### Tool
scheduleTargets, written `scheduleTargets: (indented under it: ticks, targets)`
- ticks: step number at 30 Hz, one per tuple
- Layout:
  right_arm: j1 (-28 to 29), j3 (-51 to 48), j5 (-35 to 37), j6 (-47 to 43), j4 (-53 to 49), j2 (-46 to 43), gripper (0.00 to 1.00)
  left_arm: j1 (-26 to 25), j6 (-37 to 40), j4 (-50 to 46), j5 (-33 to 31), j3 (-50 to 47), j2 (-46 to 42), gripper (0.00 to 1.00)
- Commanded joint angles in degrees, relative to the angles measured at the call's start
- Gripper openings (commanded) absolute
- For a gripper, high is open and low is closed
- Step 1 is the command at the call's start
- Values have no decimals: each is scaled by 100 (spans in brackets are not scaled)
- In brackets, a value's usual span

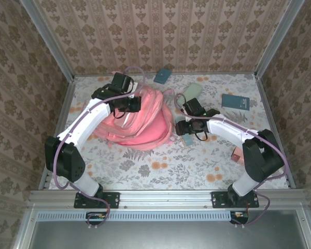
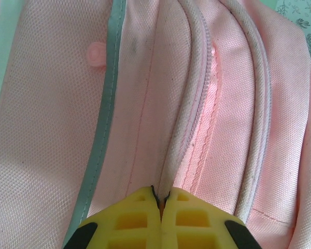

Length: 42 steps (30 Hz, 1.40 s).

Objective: Pack the student bag

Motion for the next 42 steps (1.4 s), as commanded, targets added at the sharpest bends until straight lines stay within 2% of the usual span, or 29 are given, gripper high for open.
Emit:
scheduleTargets:
  ticks: [1,7,11,13,16,17,22,27,33,37,40,42]
  targets:
    - [35,218,226,-185,-212,192,67,69,-68,110,110,249,-70,0]
    - [165,433,355,-246,-389,566,63,66,-79,114,171,228,-43,0]
    - [212,495,492,-265,-423,737,56,66,-74,90,176,254,-62,0]
    - [212,479,521,-257,-415,739,49,66,-72,91,180,263,-80,0]
    - [211,439,534,-222,-405,677,32,66,-95,91,195,272,-108,0]
    - [211,427,578,-185,-418,635,30,72,-100,90,206,275,-121,0]
    - [199,277,518,36,-365,136,27,66,-292,237,337,294,-172,0]
    - [92,232,64,463,-273,-474,24,250,-565,367,534,474,-188,0]
    - [-162,50,-1303,1546,765,-1053,23,351,-914,630,786,535,-304,0]
    - [-158,-257,-2258,2896,2254,-885,23,393,-1117,802,989,477,-323,0]
    - [-65,-476,-2549,3956,3519,-459,22,408,-1241,904,1106,433,-322,0]
    - [16,-535,-2485,4526,4181,-142,22,409,-1293,941,1170,407,-324,0]
